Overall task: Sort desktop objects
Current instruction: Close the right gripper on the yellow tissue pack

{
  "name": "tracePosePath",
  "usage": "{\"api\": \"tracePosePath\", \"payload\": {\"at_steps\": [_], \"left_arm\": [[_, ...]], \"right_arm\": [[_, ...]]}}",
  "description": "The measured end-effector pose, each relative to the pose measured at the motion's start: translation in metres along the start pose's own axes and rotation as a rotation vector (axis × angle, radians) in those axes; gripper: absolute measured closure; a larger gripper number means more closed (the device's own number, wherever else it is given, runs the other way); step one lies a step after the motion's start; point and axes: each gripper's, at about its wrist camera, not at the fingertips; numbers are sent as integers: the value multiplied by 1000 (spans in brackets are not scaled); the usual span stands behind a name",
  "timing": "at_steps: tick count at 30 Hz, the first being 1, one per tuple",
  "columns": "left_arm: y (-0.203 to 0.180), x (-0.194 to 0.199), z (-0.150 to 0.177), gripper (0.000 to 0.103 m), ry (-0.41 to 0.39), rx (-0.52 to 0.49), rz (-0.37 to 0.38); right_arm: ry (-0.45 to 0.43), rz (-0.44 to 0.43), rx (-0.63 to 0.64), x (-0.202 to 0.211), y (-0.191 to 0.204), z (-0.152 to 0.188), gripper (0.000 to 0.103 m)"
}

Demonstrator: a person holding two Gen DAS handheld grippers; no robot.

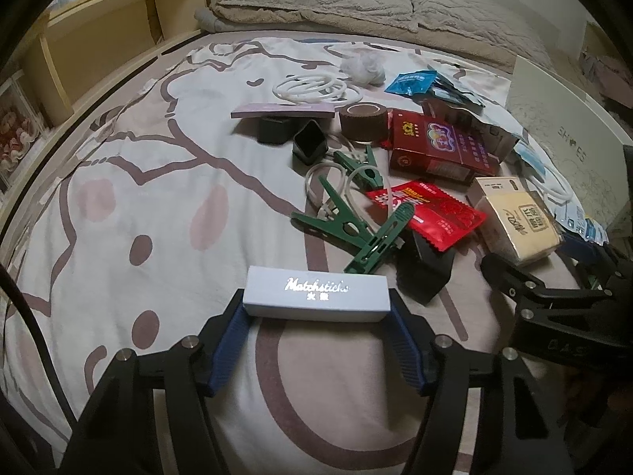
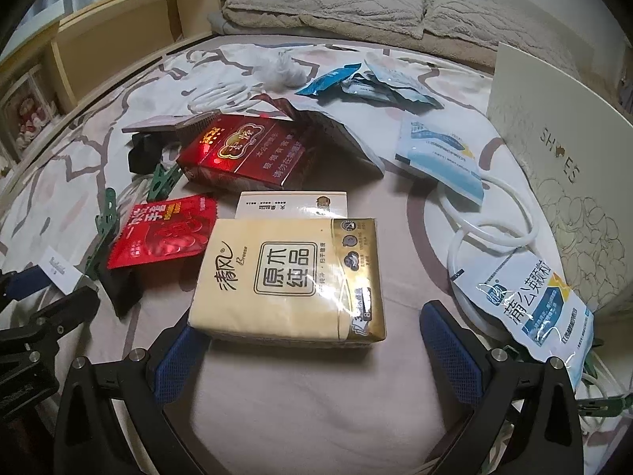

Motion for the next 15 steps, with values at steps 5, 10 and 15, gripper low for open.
{"api": "tracePosePath", "payload": {"at_steps": [5, 10, 15], "left_arm": [[-1, 3, 0, 37, -9, 0, 3], [-2, 5, -1, 37, -19, -1, 2], [-2, 6, -1, 37, -25, -2, -2]], "right_arm": [[-1, -2, -3, 1, -1, -1, 0], [-36, -24, -29, 7, -5, -2, 0], [-61, -33, -24, 11, -3, -3, 1]]}}
Point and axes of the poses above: each gripper's, at about its wrist camera, not at the fingertips, and x roughly against the way its jaws point, y to its left, z to its underside, and after that the axes turned 7 degrees about -y, right-handed
